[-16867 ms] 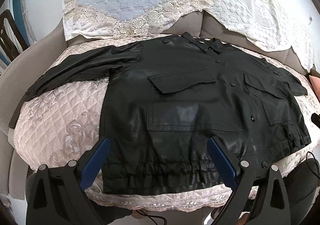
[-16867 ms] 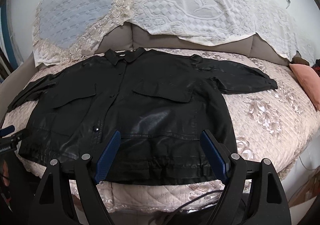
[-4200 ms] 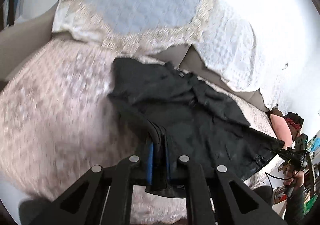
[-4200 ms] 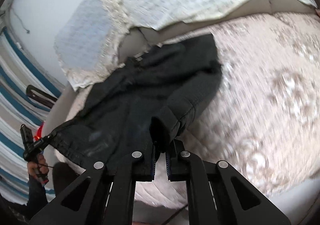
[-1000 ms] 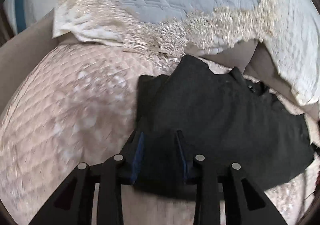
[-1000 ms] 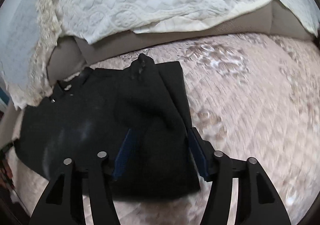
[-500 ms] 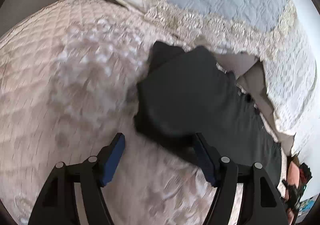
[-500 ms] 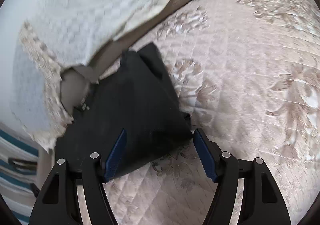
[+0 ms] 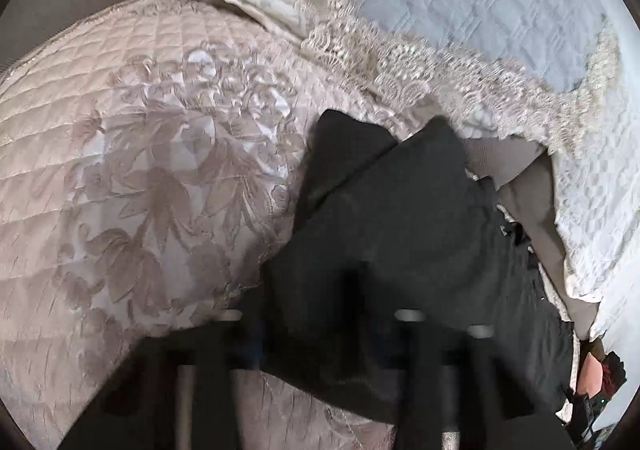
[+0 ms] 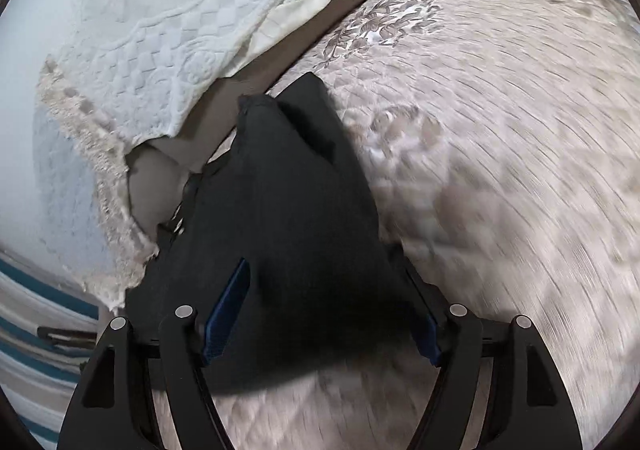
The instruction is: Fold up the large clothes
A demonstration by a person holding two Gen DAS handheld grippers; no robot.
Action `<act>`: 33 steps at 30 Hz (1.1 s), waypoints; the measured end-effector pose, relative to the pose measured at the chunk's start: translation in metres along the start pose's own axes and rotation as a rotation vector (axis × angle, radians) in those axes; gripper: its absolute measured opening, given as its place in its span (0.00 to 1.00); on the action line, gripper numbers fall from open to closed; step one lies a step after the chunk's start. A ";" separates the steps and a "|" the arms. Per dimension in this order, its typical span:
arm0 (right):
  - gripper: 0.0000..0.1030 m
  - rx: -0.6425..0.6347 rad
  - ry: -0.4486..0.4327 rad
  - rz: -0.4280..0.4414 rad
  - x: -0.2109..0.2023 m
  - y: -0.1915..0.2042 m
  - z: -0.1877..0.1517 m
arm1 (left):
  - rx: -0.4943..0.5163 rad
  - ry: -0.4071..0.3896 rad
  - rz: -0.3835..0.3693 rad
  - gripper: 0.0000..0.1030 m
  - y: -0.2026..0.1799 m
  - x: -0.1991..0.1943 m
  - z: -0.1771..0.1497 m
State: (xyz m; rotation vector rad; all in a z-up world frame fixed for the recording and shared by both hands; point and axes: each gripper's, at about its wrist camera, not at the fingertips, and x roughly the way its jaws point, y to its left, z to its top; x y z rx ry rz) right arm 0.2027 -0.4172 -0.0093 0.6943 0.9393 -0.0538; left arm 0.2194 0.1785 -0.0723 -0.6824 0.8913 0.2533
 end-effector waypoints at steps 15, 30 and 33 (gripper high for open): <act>0.16 -0.033 0.047 -0.016 -0.098 0.006 -0.056 | 0.113 -0.050 -0.101 0.09 0.015 -0.142 -0.059; 0.59 -0.252 -0.062 -0.205 -0.157 0.021 -0.077 | 0.297 -0.101 0.019 0.58 0.018 -0.186 -0.083; 0.59 -0.351 -0.021 -0.186 -0.132 0.045 -0.068 | 0.327 -0.064 -0.020 0.60 -0.005 -0.164 -0.067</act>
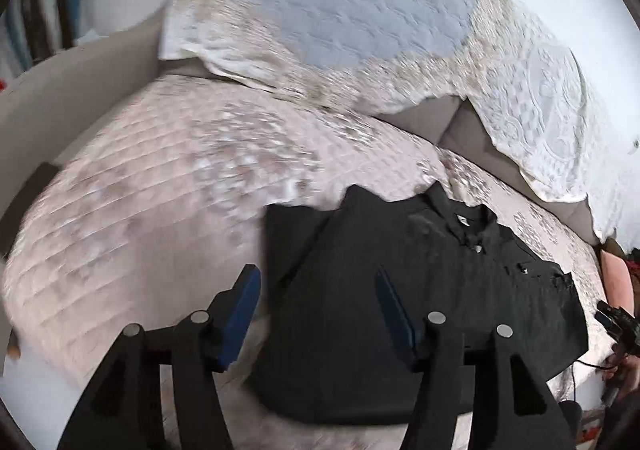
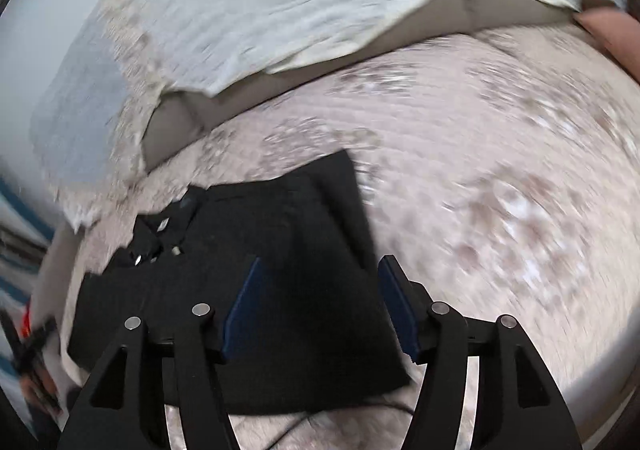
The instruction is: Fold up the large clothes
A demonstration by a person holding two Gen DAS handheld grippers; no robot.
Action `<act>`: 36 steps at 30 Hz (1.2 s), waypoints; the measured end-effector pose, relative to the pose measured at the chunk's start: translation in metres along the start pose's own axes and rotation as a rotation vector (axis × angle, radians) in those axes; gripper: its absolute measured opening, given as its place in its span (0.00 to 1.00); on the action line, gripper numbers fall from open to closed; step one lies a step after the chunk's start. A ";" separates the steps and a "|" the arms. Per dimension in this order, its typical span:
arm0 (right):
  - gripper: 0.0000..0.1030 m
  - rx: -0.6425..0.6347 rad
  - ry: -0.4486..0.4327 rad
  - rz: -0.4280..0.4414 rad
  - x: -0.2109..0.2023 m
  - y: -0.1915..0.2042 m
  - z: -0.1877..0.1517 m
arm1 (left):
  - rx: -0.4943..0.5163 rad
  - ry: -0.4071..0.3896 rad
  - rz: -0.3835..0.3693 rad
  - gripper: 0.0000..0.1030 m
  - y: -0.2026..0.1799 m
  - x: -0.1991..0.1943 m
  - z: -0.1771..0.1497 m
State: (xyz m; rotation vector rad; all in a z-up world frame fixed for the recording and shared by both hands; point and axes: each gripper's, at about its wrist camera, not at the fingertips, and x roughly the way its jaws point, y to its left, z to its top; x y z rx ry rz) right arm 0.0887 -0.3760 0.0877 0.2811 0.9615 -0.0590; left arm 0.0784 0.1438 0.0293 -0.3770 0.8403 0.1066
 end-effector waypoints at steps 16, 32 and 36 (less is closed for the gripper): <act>0.10 -0.189 0.157 -0.021 0.092 0.021 0.036 | 0.057 0.133 0.041 0.07 -0.032 0.104 0.032; 0.24 -0.111 0.100 -0.061 0.128 0.029 0.074 | -0.084 0.069 0.075 0.10 0.005 0.138 0.052; 0.35 -0.185 0.019 -0.048 0.074 0.040 0.068 | -0.037 0.003 0.075 0.14 0.001 0.104 0.050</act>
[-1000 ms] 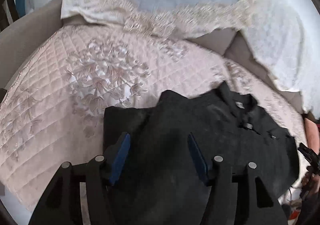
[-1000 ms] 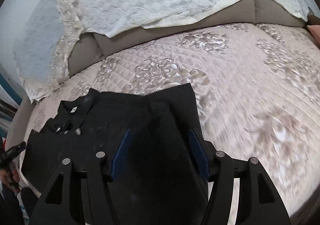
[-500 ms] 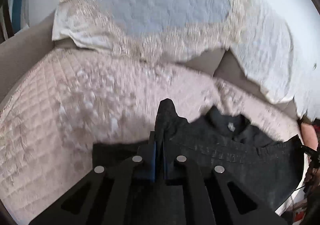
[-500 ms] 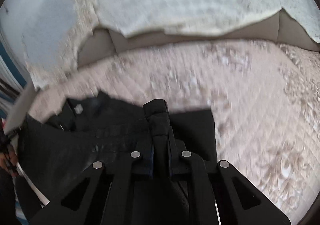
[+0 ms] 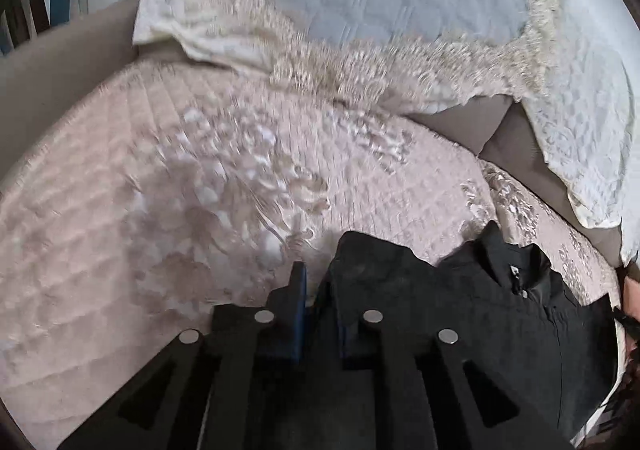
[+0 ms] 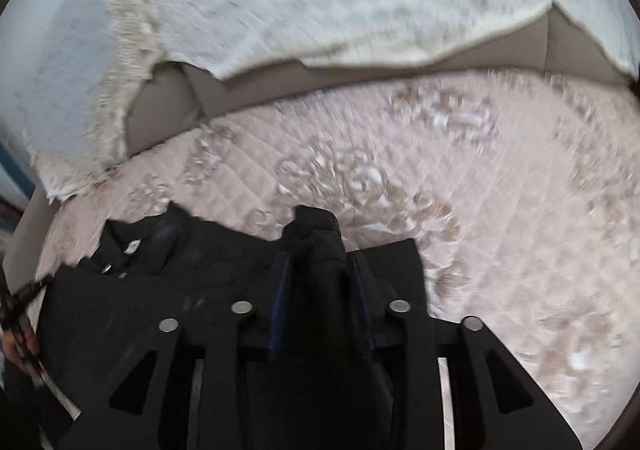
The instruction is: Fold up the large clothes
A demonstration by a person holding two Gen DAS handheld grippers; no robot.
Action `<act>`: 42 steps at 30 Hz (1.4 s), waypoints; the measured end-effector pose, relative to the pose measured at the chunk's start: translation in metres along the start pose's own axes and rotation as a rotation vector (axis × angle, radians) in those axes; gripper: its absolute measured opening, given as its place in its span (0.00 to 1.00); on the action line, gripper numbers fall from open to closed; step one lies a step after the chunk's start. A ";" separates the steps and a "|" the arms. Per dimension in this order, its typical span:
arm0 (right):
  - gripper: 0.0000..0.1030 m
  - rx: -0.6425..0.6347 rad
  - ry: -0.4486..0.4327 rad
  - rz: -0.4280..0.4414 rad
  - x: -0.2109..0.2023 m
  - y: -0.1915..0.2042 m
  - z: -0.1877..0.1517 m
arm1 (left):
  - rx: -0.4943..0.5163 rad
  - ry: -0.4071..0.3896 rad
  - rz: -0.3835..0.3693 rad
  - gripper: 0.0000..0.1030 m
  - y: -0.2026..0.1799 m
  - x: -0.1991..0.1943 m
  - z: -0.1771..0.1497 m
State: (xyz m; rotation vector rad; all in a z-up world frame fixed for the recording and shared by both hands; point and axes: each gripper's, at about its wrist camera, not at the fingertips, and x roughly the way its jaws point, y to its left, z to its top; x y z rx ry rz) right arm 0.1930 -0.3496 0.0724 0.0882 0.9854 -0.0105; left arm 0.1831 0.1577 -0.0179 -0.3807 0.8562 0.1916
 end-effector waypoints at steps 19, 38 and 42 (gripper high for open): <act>0.44 -0.113 -0.092 0.166 -0.112 0.120 -0.127 | 0.217 -0.059 -0.217 0.59 -0.065 -0.129 -0.106; 0.44 -0.192 0.019 0.045 -0.035 0.170 -0.177 | 0.194 0.007 -0.083 0.59 -0.060 -0.096 -0.139; 0.44 -0.217 -0.009 0.070 -0.045 0.182 -0.179 | 0.096 -0.019 -0.027 0.59 -0.028 -0.109 -0.136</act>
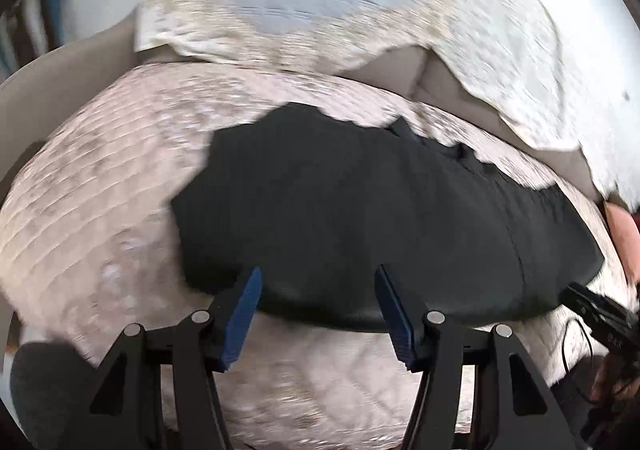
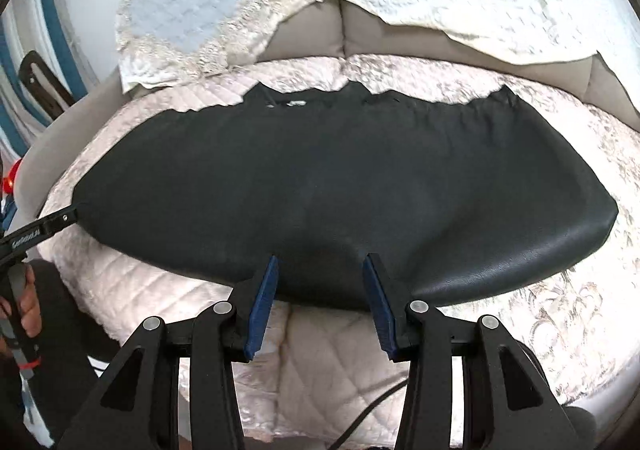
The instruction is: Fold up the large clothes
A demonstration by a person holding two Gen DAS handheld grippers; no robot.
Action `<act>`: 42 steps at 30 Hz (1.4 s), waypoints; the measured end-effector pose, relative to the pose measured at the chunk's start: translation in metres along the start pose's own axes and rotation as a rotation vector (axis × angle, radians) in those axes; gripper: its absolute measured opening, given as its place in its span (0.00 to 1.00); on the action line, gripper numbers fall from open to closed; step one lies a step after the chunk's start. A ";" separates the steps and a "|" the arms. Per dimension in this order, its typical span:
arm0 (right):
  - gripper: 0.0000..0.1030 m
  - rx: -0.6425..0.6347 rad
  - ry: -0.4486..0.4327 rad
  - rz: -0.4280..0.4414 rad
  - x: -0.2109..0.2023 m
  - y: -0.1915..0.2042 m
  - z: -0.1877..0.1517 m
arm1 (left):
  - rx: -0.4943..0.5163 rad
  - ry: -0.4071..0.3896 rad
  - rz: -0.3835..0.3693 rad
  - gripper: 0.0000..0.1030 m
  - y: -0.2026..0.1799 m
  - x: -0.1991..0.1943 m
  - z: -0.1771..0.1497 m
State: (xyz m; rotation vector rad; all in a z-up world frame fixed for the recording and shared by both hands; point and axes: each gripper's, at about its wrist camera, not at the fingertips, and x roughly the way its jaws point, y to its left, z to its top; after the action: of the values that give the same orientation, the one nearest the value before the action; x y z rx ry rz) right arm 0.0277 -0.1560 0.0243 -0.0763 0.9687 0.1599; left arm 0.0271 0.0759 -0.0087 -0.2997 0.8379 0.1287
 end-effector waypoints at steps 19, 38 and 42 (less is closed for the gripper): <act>0.44 0.045 0.038 0.014 0.017 -0.002 0.004 | -0.375 0.070 -0.057 0.66 0.056 0.046 -0.007; 0.44 0.139 -0.012 0.000 -0.019 -0.043 0.002 | 0.099 -0.153 -0.280 0.15 -0.077 -0.031 0.062; 0.44 0.180 -0.035 -0.016 -0.030 -0.060 0.001 | 0.253 -0.139 -0.382 0.14 -0.140 -0.025 0.061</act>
State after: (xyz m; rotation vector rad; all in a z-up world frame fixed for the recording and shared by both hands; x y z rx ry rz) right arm 0.0219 -0.2179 0.0492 0.0835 0.9430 0.0591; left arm 0.0862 -0.0377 0.0781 -0.2047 0.6375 -0.3086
